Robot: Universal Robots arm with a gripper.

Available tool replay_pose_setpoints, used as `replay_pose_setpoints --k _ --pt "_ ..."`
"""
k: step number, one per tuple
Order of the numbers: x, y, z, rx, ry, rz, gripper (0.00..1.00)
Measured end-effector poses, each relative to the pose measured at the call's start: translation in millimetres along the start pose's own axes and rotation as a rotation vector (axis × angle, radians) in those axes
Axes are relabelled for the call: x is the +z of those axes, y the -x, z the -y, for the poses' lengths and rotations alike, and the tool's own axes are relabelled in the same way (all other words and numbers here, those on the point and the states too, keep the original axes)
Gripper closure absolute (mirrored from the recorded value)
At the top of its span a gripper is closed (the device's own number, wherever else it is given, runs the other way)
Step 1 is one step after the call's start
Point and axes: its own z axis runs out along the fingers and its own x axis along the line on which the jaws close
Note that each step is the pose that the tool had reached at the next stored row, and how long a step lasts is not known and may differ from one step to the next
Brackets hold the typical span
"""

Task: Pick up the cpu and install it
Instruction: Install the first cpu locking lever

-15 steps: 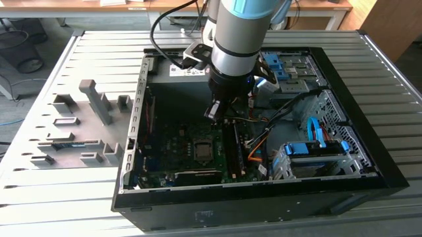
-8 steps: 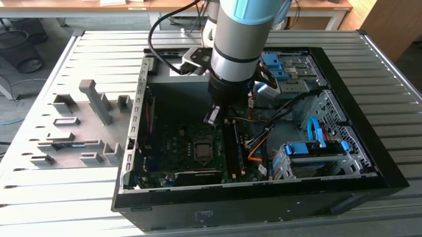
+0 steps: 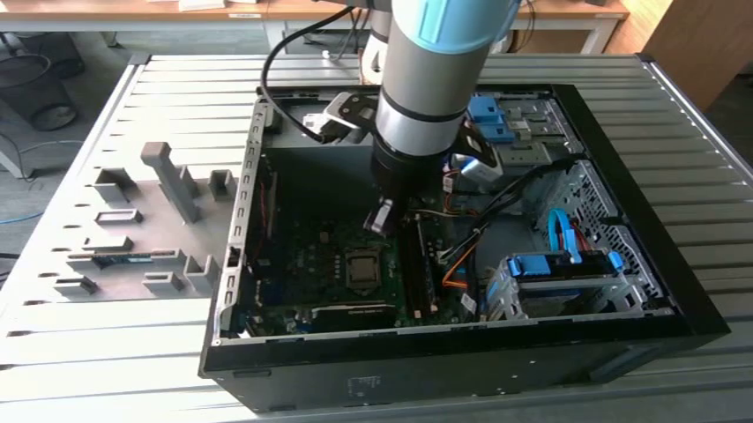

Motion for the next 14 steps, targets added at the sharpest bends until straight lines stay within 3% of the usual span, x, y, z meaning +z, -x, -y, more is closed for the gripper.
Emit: replay_pose_setpoints --k 9,14 --pt "4.2 -2.4 1.8 -0.027 -0.0005 -0.0217 0.9" --pt "5.8 -3.4 2.3 -0.061 -0.0013 -0.0262 0.9"
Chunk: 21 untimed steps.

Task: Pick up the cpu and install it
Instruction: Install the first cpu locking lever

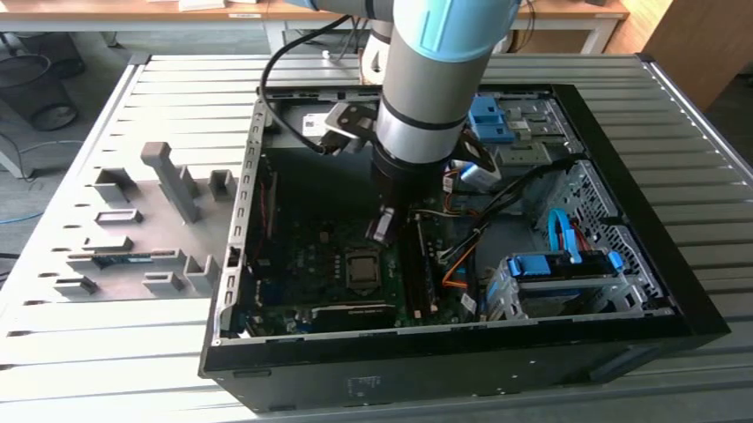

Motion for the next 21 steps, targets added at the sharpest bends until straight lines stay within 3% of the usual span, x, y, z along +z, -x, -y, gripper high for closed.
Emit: replay_pose_setpoints --k 11,17,21 --pt "5.3 -1.1 -1.8 -0.119 -0.0019 -0.0135 0.9" --pt "8.5 -3.7 -5.6 -0.154 -0.0031 -0.0173 0.9" --pt "10.6 -4.2 -5.2 -0.173 -0.0031 -0.0242 0.9"
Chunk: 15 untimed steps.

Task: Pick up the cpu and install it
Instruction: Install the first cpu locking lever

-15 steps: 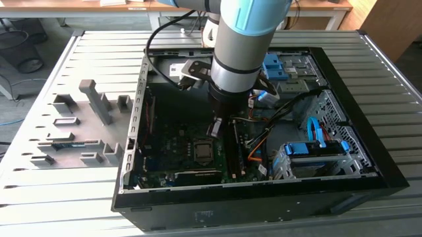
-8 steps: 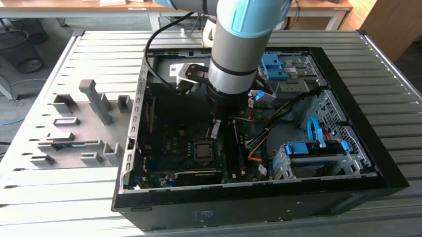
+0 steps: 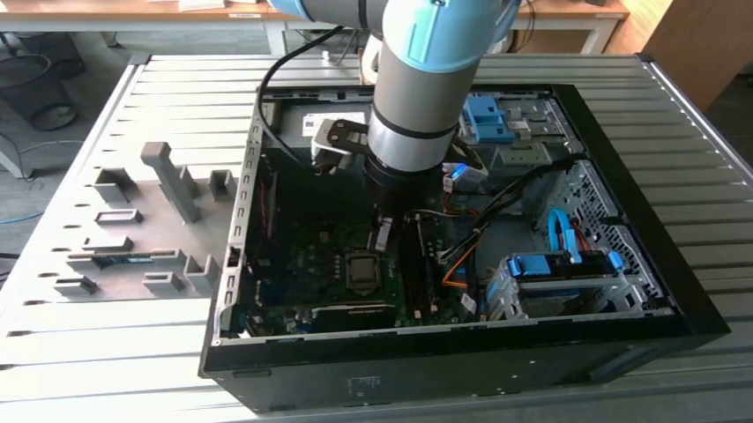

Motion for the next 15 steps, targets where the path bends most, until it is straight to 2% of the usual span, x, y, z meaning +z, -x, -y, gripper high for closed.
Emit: replay_pose_setpoints --k 4,10,15 --pt "2.0 -0.8 0.6 -0.022 -0.0012 -0.0066 0.9" --pt "5.7 -0.7 0.9 -0.09 -0.0059 -0.0236 0.9" --pt "8.3 -1.2 1.4 -0.123 -0.0093 -0.035 0.9"
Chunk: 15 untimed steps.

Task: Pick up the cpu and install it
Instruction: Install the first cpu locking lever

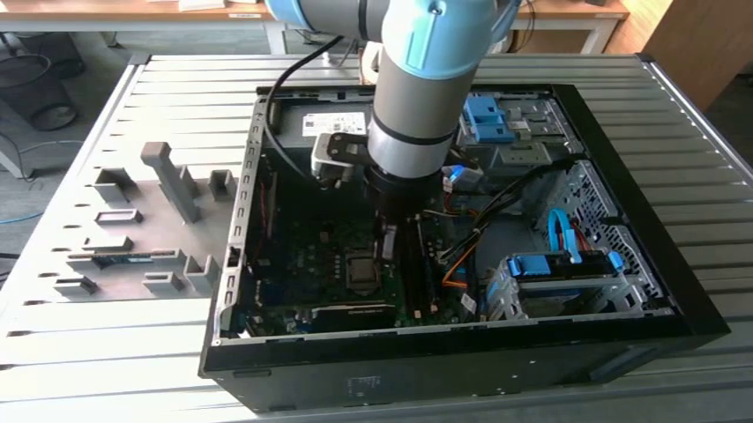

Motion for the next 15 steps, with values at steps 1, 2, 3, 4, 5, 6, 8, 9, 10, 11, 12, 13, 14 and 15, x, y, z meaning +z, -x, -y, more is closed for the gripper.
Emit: replay_pose_setpoints --k 1,2,3,4,5,6,8,9,10,11,12,13,14,15 --pt "0.6 -0.2 0.1 -0.006 -0.0006 -0.0023 0.9" --pt "1.2 -0.3 0.2 -0.011 -0.0011 -0.0046 0.9" --pt "1.7 -0.5 0.2 -0.017 -0.0017 -0.0071 0.9" --pt "2.3 -0.5 0.3 -0.023 -0.0024 -0.0097 0.9" --pt "2.9 -0.6 0.4 -0.029 -0.0032 -0.0124 0.9" --pt "3.5 -0.7 0.5 -0.034 -0.0039 -0.0155 0.9" --pt "4.7 -0.9 0.6 -0.045 -0.0054 -0.0228 0.9" --pt "5.3 -0.9 0.7 -0.052 -0.0062 -0.0255 0.9" --pt "5.6 -1.1 0.8 -0.059 -0.0067 -0.0268 0.9" --pt "6.0 -1.2 0.8 -0.066 -0.0073 -0.0283 0.9" --pt "6.4 -1.3 0.9 -0.073 -0.008 -0.0296 0.9" --pt "6.9 -1.8 1.0 -0.079 -0.0084 -0.0305 0.9" --pt "7.4 -2.5 1.1 -0.083 -0.0087 -0.0309 0.9" --pt "7.9 -3.4 1.4 -0.088 -0.009 -0.0312 0.9"
